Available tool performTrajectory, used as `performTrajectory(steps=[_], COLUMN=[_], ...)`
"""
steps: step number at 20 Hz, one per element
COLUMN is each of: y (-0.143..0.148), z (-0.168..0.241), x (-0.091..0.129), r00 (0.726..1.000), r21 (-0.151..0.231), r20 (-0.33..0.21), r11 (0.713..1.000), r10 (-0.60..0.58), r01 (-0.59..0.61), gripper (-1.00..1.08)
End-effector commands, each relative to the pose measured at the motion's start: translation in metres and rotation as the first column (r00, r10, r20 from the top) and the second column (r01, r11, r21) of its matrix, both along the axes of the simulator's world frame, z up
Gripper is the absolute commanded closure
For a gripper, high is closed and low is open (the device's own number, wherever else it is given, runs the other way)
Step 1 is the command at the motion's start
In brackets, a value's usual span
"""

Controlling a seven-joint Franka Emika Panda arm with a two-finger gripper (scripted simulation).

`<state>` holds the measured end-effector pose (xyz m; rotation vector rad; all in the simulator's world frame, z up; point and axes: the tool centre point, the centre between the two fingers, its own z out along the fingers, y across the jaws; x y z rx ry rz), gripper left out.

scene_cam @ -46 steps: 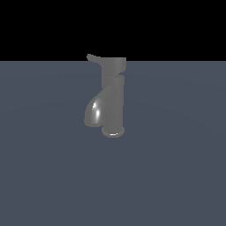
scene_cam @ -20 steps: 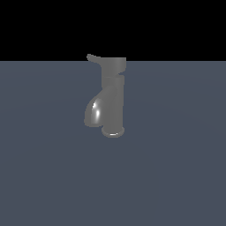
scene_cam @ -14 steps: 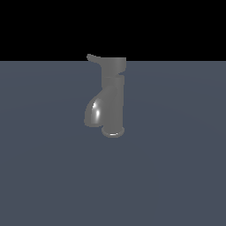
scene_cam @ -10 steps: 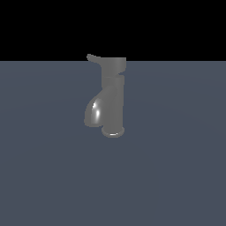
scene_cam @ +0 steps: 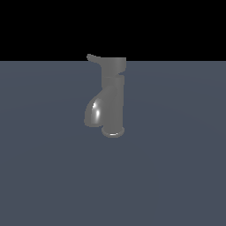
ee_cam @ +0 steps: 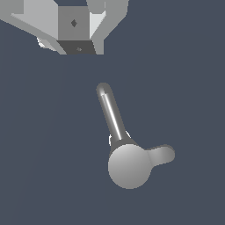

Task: Turn on the faucet by rotating a designated handle.

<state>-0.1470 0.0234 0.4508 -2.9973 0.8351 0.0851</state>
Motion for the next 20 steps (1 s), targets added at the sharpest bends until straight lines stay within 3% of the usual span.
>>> performTrajectory(steps=[1,10,20], y=[0.001,0.006,0.012], z=[-0.004,-0.022,-0.049], x=[0.012,0.055,0.1], r00=[0.998,0.959,0.859], r21=[-0.001,-0.009,-0.021], r20=[-0.001,-0.003,0.0], r11=[0.998,0.959,0.859], r10=[-0.063,-0.283,-0.511], r01=[0.063,0.283,0.511], gripper=[1.08,1.08,1.08])
